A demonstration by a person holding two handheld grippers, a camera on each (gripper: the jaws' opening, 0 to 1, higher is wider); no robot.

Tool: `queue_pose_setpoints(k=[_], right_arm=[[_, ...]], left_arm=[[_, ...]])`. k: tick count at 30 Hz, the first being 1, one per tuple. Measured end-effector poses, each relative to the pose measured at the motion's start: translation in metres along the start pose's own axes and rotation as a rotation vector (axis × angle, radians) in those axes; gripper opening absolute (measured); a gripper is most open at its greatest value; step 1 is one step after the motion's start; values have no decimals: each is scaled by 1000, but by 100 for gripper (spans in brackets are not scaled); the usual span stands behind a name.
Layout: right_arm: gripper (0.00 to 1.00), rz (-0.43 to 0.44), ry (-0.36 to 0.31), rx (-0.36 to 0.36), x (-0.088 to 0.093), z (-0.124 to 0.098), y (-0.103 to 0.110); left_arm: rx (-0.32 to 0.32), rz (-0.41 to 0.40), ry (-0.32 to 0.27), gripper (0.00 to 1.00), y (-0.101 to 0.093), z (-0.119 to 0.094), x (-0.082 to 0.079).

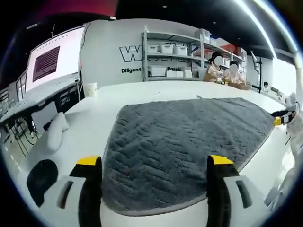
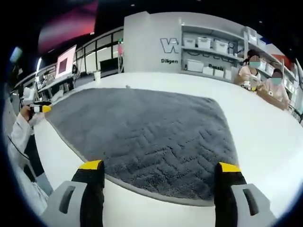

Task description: Open the folded towel by lifting each exposed corner and separating the folded layers until the towel lies flat within the target outline without major curled edges

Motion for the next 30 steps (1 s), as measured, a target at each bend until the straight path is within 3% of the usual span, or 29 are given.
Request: queue_pose_setpoints(k=[3, 10, 14, 18, 30], right_arm=[[96, -1, 3, 4, 0, -1, 1], [96, -8, 3, 18, -1, -7, 0], [96, -11, -4, 15, -2, -10, 0], [96, -13, -12, 13, -5, -14, 2], [96, -13, -7, 23, -4, -19, 2]], left_arm=[[-24, -13, -31, 82, 9, 5, -14], [-35, 66, -64, 74, 15, 25, -48], [-9, 84, -93, 66, 16, 41, -65], [-8, 58, -87, 62, 22, 59, -74], [-27, 156, -83, 56, 22, 99, -116]])
Point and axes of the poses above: the point that each gripper's makers call its tool centre point, and the gripper's own axes: z roughly forward along the fingers, y roughly to its left, x roughly out of its underside, the point moved 3 cm from there along -z, roughly backward along the fingers, and after that the axes turned 13 degrees about -x, right-handed, at the moved point
